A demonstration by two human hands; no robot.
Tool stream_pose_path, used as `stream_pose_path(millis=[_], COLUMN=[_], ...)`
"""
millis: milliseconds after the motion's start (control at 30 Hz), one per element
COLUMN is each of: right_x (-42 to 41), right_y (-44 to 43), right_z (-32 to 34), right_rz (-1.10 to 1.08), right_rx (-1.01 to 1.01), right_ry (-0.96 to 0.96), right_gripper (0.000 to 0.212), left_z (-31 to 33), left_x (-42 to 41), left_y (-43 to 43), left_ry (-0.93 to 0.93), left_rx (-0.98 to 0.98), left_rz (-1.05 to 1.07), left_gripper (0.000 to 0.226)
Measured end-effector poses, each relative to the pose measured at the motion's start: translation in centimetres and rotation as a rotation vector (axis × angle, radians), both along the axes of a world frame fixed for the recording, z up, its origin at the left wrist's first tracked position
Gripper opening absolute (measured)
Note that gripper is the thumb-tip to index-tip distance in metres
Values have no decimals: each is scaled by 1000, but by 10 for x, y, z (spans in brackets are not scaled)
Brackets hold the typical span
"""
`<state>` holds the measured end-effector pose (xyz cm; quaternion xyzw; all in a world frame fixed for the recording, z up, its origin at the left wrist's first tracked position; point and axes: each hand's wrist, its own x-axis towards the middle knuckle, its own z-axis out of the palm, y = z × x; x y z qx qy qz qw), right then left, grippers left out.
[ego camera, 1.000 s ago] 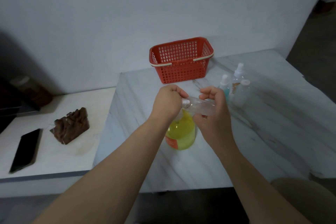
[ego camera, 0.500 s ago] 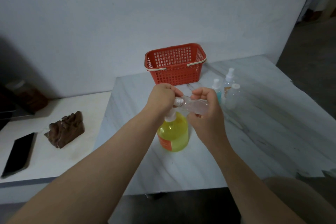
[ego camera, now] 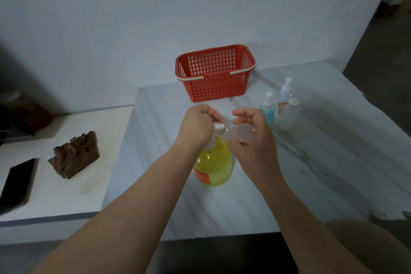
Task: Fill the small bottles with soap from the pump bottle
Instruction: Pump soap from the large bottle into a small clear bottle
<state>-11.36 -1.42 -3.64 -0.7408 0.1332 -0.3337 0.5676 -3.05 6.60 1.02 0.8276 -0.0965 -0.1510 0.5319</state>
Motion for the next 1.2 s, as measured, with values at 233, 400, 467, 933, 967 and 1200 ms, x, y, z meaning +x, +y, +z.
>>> stream_pose_path(millis=[233,400,467,933,967,1200], right_x=[-2,-3,-3,0,0,1], right_y=[1,0,0,-2,-2,-1], right_z=[2,2,3,1,0,-3], right_rz=[6,4,18,19,15,3], right_rx=[9,-4,3,-39,-40,-19], right_ry=[4,-7,-16,12,16,40], right_gripper=[45,50,51,53,53,48], left_z=[2,10,14,12,11,3], left_x=[-3,-4,-3,-4,-5,-2], left_y=[1,-2,-2,0,0,0], left_ry=[-6,11,34,17,14,-15], left_rx=[-16,50,61,31,18,-24], left_rz=[13,-17,-39,-28,-28,-10], left_gripper=[36,38,38,40,40,38])
